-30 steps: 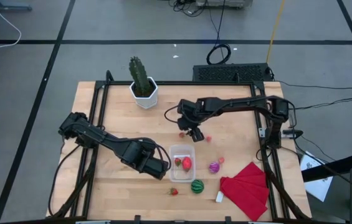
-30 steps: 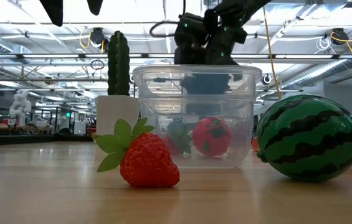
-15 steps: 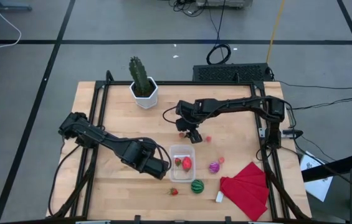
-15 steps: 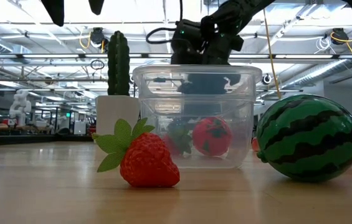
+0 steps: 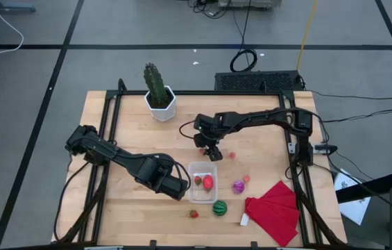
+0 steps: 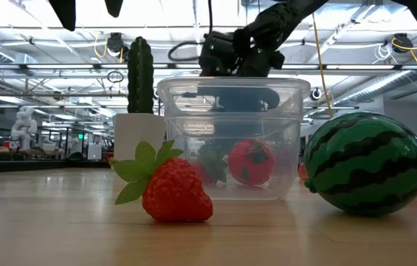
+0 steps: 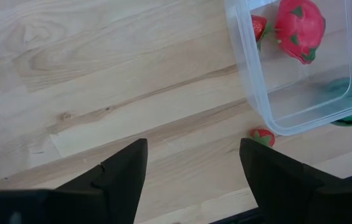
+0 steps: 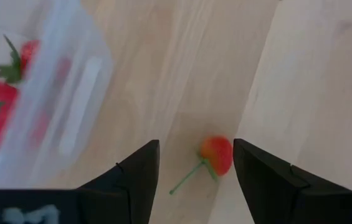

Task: Pick and placing Produce into tupperware
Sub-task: Put the top strawberry into the transparent bin

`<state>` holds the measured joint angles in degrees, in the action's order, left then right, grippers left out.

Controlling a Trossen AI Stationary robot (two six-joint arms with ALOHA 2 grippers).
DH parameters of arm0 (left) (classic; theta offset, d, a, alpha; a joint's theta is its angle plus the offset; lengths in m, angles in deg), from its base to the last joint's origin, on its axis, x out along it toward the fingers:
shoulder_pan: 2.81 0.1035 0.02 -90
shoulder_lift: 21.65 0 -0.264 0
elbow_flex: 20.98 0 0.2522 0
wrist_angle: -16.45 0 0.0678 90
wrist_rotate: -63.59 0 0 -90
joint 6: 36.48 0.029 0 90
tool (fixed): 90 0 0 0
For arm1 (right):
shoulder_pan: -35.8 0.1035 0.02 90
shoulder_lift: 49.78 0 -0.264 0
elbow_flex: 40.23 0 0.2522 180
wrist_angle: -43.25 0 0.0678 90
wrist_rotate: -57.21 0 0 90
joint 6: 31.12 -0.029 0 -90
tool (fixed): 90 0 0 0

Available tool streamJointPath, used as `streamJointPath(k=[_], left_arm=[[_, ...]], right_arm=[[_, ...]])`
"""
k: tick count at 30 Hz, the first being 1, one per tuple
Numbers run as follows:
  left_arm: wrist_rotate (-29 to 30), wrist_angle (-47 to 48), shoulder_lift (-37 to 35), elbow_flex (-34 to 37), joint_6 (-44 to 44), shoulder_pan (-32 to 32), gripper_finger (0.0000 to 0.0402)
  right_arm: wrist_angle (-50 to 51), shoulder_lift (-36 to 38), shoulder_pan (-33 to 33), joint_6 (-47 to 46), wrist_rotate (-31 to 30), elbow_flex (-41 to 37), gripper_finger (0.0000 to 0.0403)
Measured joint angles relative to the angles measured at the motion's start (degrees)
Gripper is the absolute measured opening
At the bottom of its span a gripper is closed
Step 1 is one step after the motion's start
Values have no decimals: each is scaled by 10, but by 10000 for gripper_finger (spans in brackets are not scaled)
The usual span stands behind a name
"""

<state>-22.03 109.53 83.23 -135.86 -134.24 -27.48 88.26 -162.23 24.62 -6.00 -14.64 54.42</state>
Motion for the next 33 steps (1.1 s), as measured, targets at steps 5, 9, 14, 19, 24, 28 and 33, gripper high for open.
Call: streamJointPath(k=[5, 9, 14, 19, 24, 28, 33], left_arm=[[0, -1, 0, 0, 0, 0, 257], [0, -1, 0, 0, 1, 0, 257], [0, -1, 0, 0, 1, 0, 258], [0, -1, 0, 0, 1, 0, 258], [0, -1, 0, 0, 0, 0, 257], [0, -2, 0, 0, 0, 0, 257], [0, -3, 0, 0, 0, 0, 258]], right_arm=[[-5, -9, 0, 0, 0, -1, 196], [-5, -9, 0, 0, 0, -2, 196], [-13, -8, 0, -4, 0, -16, 196], [-28, -8, 0, -4, 0, -29, 196], [-32, -8, 0, -9, 0, -30, 196], [-37, -8, 0, -9, -3, -30, 196], [-37, -8, 0, -11, -5, -30, 195]])
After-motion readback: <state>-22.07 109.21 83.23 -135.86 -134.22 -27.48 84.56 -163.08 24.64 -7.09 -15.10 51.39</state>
